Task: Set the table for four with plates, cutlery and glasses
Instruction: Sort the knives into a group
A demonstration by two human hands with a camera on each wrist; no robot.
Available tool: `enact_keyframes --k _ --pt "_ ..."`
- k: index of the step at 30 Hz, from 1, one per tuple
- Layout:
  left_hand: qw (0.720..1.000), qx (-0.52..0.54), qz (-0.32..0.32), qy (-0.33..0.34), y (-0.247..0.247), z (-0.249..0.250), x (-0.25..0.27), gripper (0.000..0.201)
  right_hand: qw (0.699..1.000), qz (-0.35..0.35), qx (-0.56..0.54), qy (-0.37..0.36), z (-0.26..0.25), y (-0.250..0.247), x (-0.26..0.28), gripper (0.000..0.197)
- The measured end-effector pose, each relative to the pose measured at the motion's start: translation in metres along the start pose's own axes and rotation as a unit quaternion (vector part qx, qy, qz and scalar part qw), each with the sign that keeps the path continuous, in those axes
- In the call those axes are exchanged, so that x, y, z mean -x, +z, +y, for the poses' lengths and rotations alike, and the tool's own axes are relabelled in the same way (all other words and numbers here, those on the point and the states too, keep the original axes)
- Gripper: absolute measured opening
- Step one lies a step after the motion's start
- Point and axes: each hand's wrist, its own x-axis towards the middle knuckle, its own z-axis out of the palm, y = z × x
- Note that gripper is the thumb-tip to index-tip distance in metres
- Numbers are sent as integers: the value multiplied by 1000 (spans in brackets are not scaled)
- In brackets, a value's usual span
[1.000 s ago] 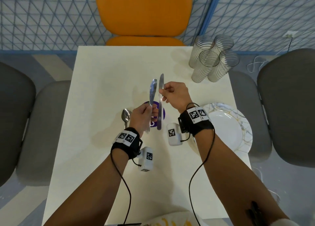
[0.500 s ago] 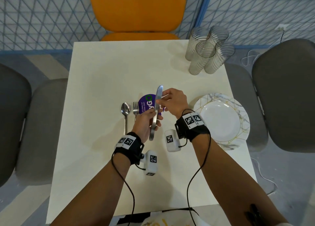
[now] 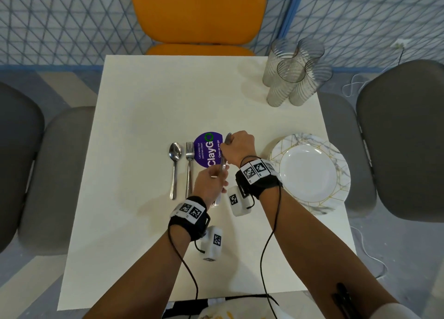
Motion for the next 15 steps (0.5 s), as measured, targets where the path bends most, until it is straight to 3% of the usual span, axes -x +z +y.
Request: enact_keyframes --k 3,5,8,12,15 --pt "985 -140 72 77 4 -8 -3 18 1000 -12 10 6 1 13 -9 16" --pt "979 -153 106 85 6 -13 -7 20 1000 -8 19 6 3 23 -14 22" --pt "975 -172 118 81 7 -15 -13 23 1000 -15 27 5 3 36 -19 23" --pt "944 -291 130 91 7 -15 -22 39 999 -22 43 -5 5 41 -26 25" --pt "925 -319 163 126 10 -14 -25 44 998 -32 57 -23 5 42 -32 26"
